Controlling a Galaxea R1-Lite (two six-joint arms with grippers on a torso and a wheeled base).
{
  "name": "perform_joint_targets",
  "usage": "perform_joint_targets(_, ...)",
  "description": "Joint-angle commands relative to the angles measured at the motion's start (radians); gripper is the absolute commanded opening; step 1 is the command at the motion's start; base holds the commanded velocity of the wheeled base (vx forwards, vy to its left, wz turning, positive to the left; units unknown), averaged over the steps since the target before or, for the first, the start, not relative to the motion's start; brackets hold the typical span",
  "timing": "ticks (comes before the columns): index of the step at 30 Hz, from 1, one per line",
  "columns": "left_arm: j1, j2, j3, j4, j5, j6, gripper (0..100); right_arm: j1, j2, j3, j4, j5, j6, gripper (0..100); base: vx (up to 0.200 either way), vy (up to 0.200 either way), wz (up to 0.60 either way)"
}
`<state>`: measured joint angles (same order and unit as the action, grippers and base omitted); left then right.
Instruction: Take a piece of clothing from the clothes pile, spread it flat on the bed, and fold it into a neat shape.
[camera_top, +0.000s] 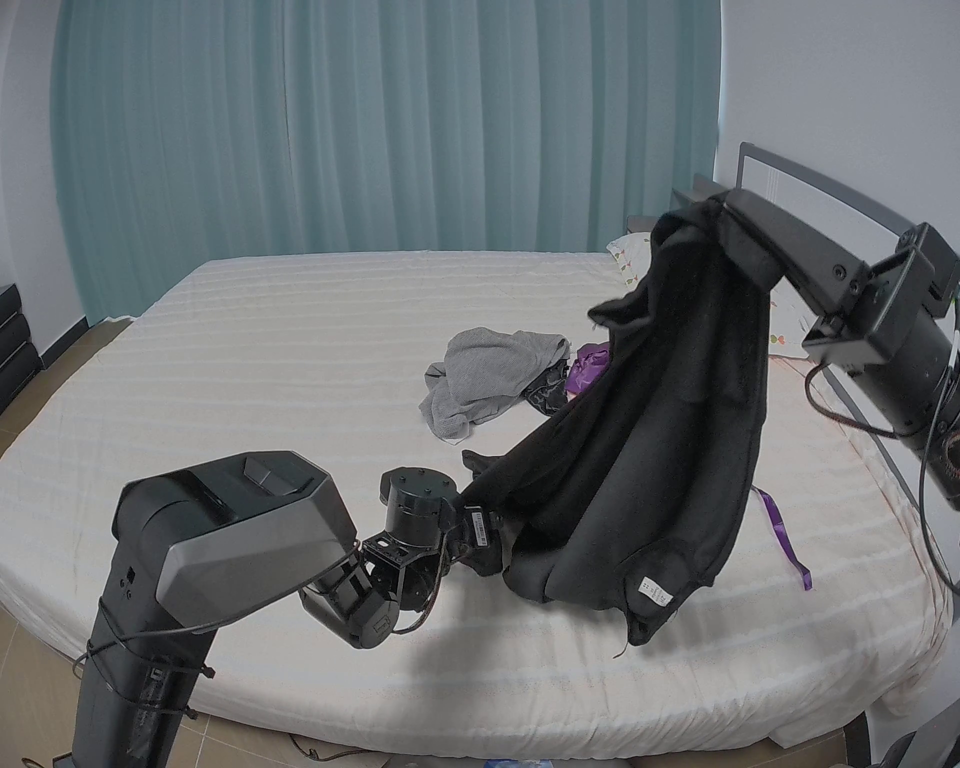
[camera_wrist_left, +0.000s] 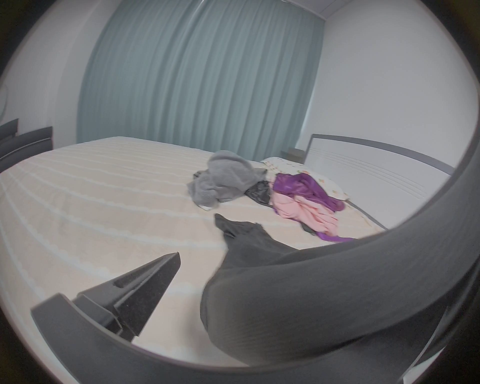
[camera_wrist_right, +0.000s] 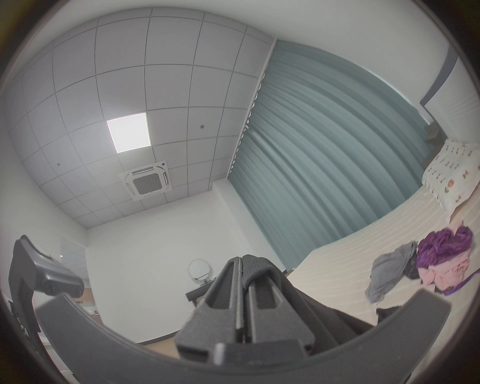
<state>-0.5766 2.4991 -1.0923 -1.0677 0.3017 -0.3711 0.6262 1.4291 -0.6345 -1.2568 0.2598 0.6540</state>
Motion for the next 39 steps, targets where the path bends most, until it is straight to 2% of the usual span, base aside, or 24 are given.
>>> perform_joint_targets(1, 0.034, 0.049, -0.063, 0.025, 0.030, 0.001, 100, -0.066, 0.005, -0.039, 0.008, 0.004, 0.007, 0, 0.000, 0.000, 0.00)
perform_joint_targets(7, 0.026, 0.058, -0.055, 0.068, 0.030, 0.003, 100, -0.123, 0.030, -0.033, 0.007, 0.035, 0.010, 0, 0.000, 0.000, 0.00)
perform_joint_targets(8, 0.024, 0.060, -0.054, 0.066, 0.028, 0.003, 0, -0.131, 0.034, -0.030, 0.007, 0.041, 0.010, 0, 0.000, 0.000, 0.00)
perform_joint_targets(15, 0.026, 0.046, -0.043, 0.060, 0.031, -0.015, 0, -0.203, 0.119, -0.011, -0.001, 0.049, 0.010, 0, 0.000, 0.000, 0.00)
perform_joint_targets(22, 0.032, -0.088, 0.069, 0.023, 0.074, -0.048, 0, -0.284, 0.264, -0.068, -0.050, 0.036, 0.009, 0, 0.000, 0.000, 0.00)
perform_joint_targets(24, 0.050, -0.180, 0.077, 0.031, 0.074, -0.068, 0, -0.307, 0.327, -0.136, -0.081, 0.022, -0.002, 0, 0.000, 0.000, 0.00)
perform_joint_targets(26, 0.070, -0.261, 0.075, 0.038, 0.074, -0.077, 0, -0.324, 0.335, -0.231, -0.084, -0.025, -0.007, 0, 0.000, 0.000, 0.00)
perform_joint_targets(28, 0.072, -0.267, 0.075, 0.038, 0.074, -0.078, 0, -0.326, 0.333, -0.237, -0.082, -0.028, -0.008, 0, 0.000, 0.000, 0.00)
perform_joint_targets(29, 0.087, -0.388, 0.066, 0.038, 0.073, -0.081, 0, -0.345, 0.324, -0.338, -0.058, -0.073, -0.028, 0, 0.000, 0.000, 0.00)
perform_joint_targets(31, 0.095, -0.457, 0.063, 0.038, 0.071, -0.086, 0, -0.361, 0.332, -0.366, -0.065, -0.083, -0.050, 0, 0.000, 0.000, 0.00)
perform_joint_targets(33, 0.103, -0.499, 0.074, 0.038, 0.070, -0.121, 0, -0.358, 0.341, -0.333, -0.067, -0.100, -0.056, 0, 0.000, 0.000, 0.00)
perform_joint_targets(35, 0.112, -0.505, 0.104, 0.038, 0.068, -0.183, 0, -0.347, 0.364, -0.212, -0.069, -0.108, -0.057, 0, 0.000, 0.000, 0.00)
perform_joint_targets(39, 0.106, -0.493, 0.226, 0.032, 0.053, -0.285, 0, -0.333, 0.458, -0.056, -0.112, -0.103, -0.047, 0, 0.000, 0.000, 0.00)
